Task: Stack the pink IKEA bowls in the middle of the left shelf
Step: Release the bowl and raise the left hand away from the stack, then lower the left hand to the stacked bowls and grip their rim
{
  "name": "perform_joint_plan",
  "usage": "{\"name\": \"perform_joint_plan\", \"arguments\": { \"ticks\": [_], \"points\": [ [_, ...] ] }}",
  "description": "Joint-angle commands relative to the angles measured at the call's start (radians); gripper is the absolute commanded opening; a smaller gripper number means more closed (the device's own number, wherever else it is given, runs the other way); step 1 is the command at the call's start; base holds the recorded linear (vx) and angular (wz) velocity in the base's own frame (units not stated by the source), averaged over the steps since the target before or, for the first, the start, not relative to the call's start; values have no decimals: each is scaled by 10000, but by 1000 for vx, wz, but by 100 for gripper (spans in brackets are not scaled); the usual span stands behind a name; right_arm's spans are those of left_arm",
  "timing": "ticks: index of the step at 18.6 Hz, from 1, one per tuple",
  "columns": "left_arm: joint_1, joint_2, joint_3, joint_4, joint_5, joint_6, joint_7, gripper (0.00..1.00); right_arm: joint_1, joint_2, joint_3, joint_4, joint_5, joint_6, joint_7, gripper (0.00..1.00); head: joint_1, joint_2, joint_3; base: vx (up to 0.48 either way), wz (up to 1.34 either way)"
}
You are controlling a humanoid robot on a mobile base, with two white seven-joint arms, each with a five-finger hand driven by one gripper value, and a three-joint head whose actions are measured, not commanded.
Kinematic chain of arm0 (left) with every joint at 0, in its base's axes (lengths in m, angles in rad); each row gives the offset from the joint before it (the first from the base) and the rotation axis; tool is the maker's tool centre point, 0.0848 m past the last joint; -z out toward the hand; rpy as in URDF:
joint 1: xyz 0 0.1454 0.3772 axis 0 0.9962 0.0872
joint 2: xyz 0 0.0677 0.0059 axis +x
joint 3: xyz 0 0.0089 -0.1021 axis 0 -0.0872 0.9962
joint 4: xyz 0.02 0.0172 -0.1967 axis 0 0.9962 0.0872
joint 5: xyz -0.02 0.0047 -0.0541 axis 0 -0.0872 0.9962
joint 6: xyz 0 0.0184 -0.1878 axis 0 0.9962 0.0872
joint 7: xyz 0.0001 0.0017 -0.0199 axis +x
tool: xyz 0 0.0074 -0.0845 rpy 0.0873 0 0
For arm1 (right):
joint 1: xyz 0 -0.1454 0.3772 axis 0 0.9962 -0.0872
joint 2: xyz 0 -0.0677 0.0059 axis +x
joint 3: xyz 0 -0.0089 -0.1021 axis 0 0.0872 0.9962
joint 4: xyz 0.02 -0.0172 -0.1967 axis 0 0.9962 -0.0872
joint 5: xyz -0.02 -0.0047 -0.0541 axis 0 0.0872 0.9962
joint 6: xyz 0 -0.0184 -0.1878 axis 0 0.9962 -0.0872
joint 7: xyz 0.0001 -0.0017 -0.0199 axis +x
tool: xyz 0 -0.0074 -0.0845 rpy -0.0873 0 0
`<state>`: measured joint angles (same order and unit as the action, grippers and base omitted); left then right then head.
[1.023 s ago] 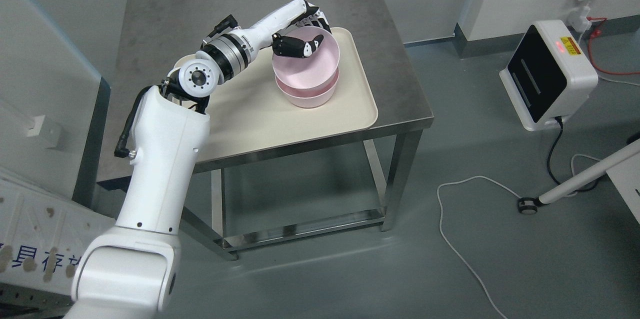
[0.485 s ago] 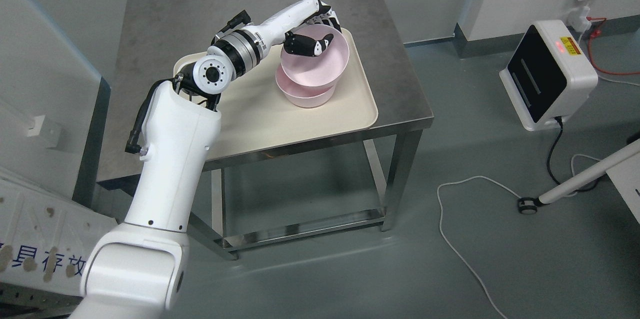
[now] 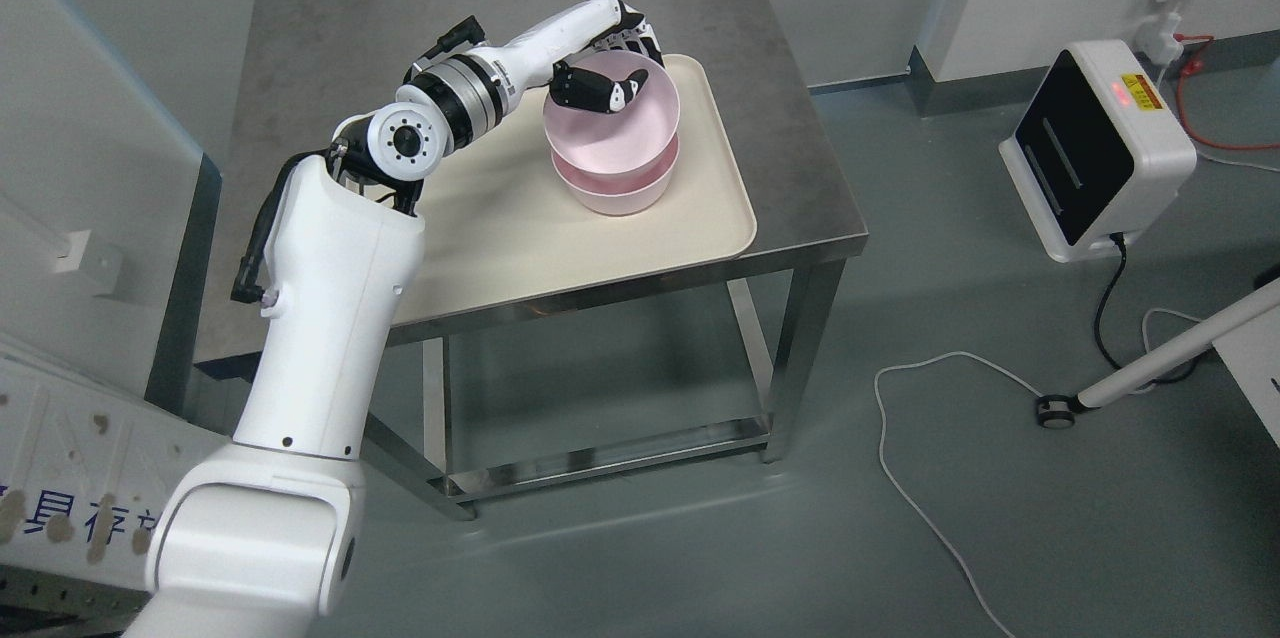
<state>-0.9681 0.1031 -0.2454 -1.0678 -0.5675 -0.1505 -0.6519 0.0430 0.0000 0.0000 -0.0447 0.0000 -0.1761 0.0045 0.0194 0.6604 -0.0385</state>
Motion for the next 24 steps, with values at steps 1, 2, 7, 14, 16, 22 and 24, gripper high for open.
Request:
{"name": "perform_joint_plan", "arguments": {
  "ticks": [1, 2, 7, 14, 16, 22, 24],
  "points": [
    [78, 212, 245, -29, 45, -14, -123, 13, 0, -175, -107, 2, 77, -3, 1, 100, 0, 0, 0, 0, 0],
    [78, 75, 351, -29, 61, -14, -123, 32, 0, -175, -107, 2, 77, -3, 1, 100, 0, 0, 0, 0, 0],
    [63, -856, 2386, -152, 366, -14, -1, 57, 0, -175, -107, 2, 77, -3, 1, 100, 0, 0, 0, 0, 0],
    [1622, -856, 3207, -1849, 6995, -563, 1718, 92, 0, -175, -107, 2, 77, -3, 1, 100, 0, 0, 0, 0, 0],
    [2483, -856, 2626, -2375, 6964, -1772, 1687, 94, 0, -175, -107, 2, 77, -3, 1, 100, 0, 0, 0, 0, 0],
    [3467, 654, 1396, -2712, 4424, -2851, 1687, 93, 0, -175, -107, 2, 77, -3, 1, 100, 0, 0, 0, 0, 1],
    [3636, 992, 1274, -2744, 2968, -2882, 1672, 93, 0, -175, -107, 2, 77, -3, 1, 100, 0, 0, 0, -1, -8]
  ]
}}
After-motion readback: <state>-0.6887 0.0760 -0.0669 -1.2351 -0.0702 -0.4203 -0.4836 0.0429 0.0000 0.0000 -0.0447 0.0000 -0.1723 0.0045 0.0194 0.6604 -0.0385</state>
